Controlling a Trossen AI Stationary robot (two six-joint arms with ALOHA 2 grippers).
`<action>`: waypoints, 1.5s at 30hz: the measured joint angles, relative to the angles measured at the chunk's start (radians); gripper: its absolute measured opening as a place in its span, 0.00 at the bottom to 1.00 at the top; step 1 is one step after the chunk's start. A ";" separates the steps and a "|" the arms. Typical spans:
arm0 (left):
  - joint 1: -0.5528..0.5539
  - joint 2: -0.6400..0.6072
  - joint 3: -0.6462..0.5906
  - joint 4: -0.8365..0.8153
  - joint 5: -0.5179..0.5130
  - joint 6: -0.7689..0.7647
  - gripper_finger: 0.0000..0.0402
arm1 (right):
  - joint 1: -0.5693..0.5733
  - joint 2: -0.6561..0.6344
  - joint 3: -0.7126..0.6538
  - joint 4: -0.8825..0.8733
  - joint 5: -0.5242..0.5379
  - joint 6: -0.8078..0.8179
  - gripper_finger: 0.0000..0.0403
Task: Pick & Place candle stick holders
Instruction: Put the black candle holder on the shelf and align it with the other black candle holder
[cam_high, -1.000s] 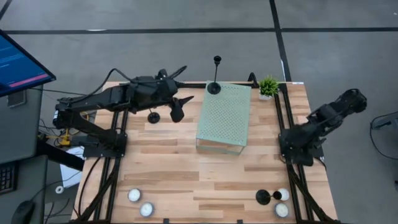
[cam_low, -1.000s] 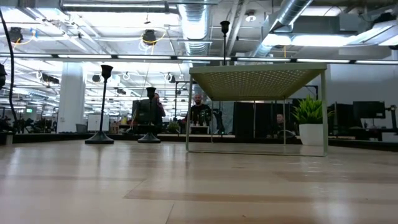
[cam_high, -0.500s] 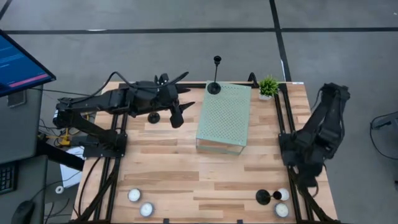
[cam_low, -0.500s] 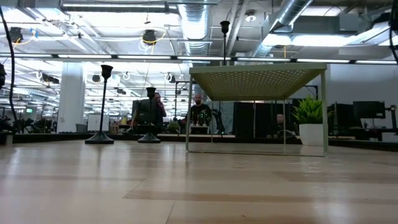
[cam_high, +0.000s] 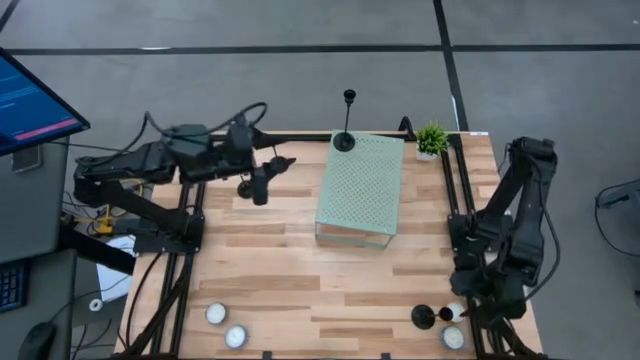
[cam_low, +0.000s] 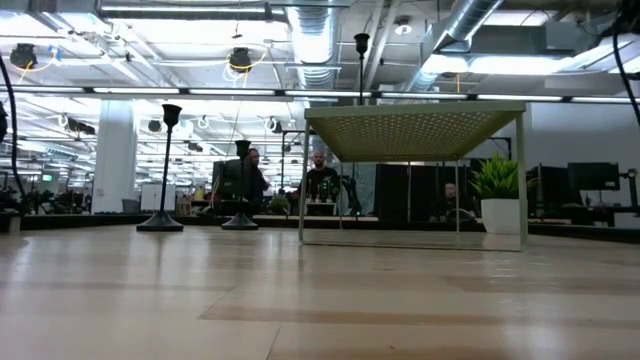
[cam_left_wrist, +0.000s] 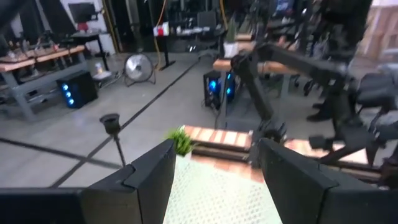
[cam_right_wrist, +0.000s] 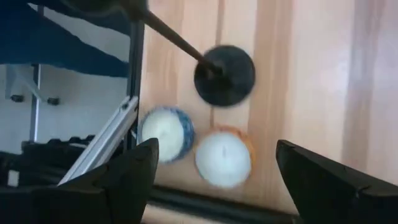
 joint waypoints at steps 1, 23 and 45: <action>-0.004 -0.008 0.000 0.002 0.000 0.000 0.58 | -0.006 0.018 -0.003 0.017 0.008 -0.016 0.78; -0.009 -0.038 0.000 0.034 0.000 0.000 0.58 | -0.049 0.223 -0.005 0.286 0.229 -0.071 0.73; -0.009 -0.037 0.000 0.047 0.000 0.003 0.58 | -0.057 0.207 -0.004 0.259 0.245 -0.046 0.03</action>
